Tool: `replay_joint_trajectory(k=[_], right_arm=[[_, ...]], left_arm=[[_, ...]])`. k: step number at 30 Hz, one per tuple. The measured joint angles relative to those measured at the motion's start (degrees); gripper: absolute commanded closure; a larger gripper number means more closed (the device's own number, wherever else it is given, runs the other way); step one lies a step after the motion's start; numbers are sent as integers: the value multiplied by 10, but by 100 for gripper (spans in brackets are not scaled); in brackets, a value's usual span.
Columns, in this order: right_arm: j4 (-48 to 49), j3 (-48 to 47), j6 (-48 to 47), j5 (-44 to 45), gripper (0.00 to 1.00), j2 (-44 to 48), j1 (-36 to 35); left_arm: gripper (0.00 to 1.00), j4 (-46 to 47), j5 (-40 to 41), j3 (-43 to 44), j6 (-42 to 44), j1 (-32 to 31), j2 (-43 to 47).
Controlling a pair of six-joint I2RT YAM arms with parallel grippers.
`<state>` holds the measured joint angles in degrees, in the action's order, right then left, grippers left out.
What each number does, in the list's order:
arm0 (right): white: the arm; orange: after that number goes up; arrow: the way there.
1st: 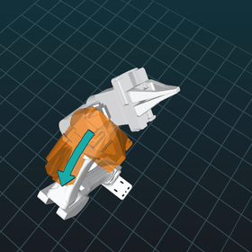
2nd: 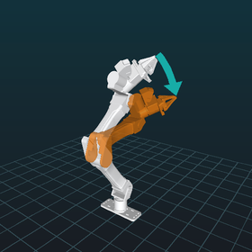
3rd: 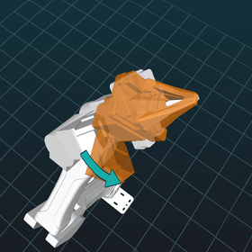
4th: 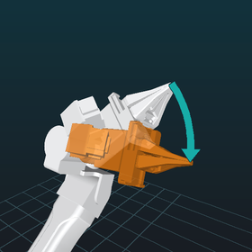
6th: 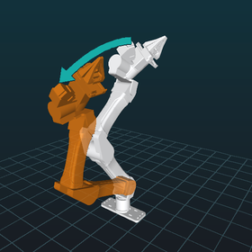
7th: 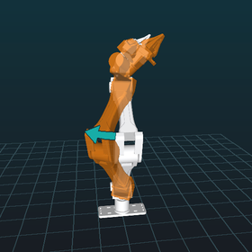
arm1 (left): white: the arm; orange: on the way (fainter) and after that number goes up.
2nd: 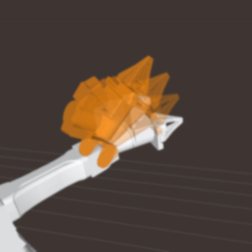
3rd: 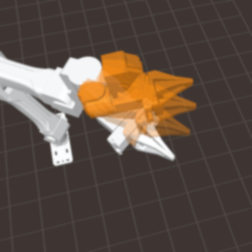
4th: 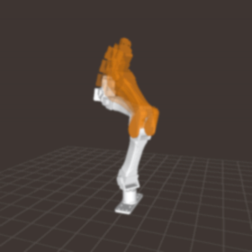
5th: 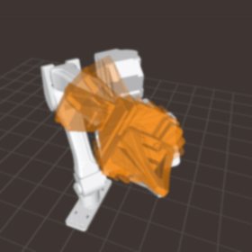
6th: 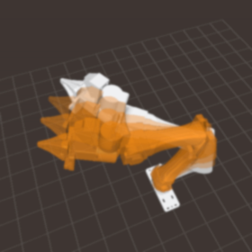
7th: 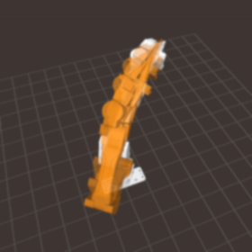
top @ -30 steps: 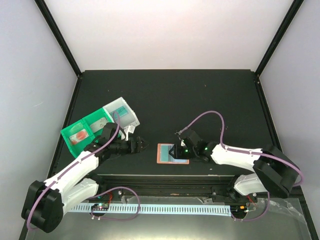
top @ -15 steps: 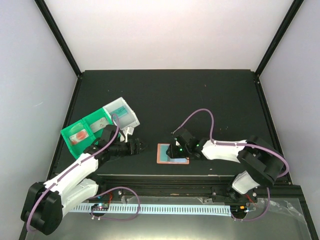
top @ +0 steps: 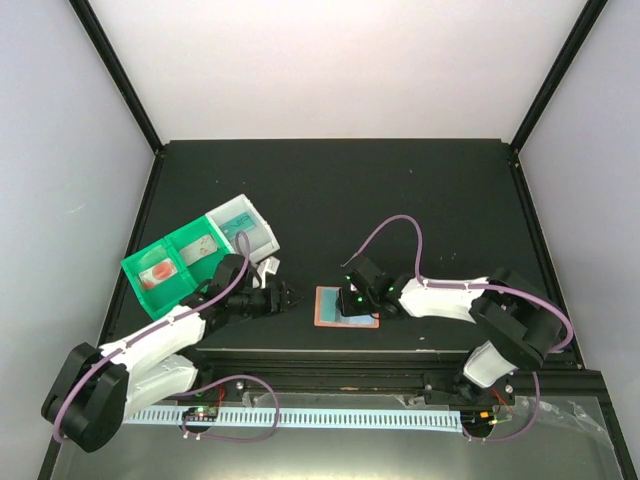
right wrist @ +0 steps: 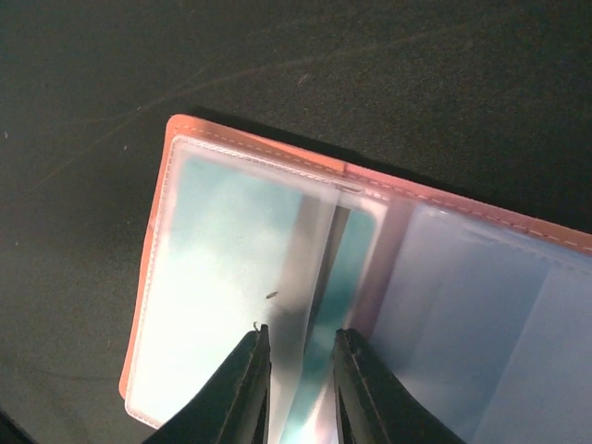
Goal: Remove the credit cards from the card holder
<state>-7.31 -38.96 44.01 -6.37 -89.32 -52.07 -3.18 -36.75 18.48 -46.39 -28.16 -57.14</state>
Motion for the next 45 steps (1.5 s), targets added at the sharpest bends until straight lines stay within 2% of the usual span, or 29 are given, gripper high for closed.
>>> replay_joint_trajectory(k=[9, 16, 20, 25, 29, 45], right_arm=[[46, 22, 0, 0, 90, -2, 0], [93, 45, 2, -3, 92, 0, 0], [117, 55, 5, -5, 93, 0, 0], [141, 70, 10, -6, 93, 4, 1], [156, 78, 11, -6, 92, 5, 1], [173, 86, 11, -11, 91, 6, 1]], left_arm=[[37, 105, -5, -15, -69, -42, -34], [45, 184, -5, -15, -109, -79, -98], [46, 217, 0, -15, -124, -86, -132], [46, 236, 8, -14, -127, -89, -162], [54, 244, 8, -12, -129, -91, -192], [60, 269, 8, -7, -129, -91, -242]])
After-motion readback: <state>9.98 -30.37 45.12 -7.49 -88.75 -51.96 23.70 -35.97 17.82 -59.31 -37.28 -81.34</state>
